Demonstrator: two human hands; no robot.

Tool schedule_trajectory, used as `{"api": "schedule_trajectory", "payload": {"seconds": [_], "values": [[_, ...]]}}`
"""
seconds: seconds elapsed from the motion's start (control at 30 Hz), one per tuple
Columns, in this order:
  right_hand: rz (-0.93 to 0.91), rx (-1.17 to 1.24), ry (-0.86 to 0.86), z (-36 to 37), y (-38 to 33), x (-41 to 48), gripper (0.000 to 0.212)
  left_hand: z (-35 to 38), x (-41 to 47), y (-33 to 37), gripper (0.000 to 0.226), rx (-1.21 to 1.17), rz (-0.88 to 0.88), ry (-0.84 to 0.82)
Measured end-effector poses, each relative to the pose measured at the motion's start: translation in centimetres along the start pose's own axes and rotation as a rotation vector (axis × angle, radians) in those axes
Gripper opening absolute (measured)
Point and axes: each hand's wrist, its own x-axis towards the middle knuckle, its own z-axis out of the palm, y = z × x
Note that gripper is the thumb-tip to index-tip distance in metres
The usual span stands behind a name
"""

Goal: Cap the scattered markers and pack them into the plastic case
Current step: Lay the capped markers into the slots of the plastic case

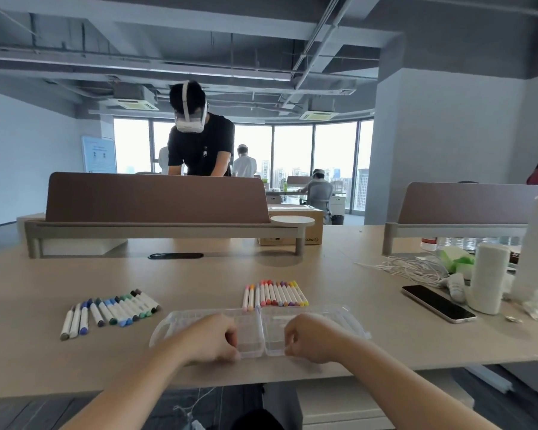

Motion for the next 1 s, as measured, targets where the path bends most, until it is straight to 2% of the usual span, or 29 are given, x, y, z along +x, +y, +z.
{"api": "schedule_trajectory", "payload": {"seconds": [0.13, 0.33, 0.5, 0.67, 0.83, 1.0], "values": [[-0.026, 0.071, -0.013, -0.3, 0.2, 0.3, 0.019, -0.1, 0.2, -0.1, 0.014, -0.002, 0.024, -0.015], [0.021, 0.115, -0.010, -0.4, -0.2, 0.4, 0.030, -0.1, 0.3, -0.5, 0.015, 0.010, 0.022, -0.039], [0.055, 0.113, -0.001, -0.3, -0.4, 0.6, 0.029, -0.7, 0.4, -0.3, 0.016, 0.027, 0.025, -0.069], [0.095, 0.092, 0.022, -0.7, 0.0, 1.8, 0.021, -1.6, 2.0, 0.7, 0.014, -0.007, 0.031, 0.024], [0.159, 0.136, 0.102, -1.3, 1.0, 4.4, 0.026, -1.8, 5.2, 2.1, 0.022, -0.019, 0.014, 0.138], [0.218, 0.143, 0.175, -1.4, 2.1, 8.9, 0.023, -1.5, 9.0, 2.2, 0.011, -0.040, 0.016, 0.213]]}}
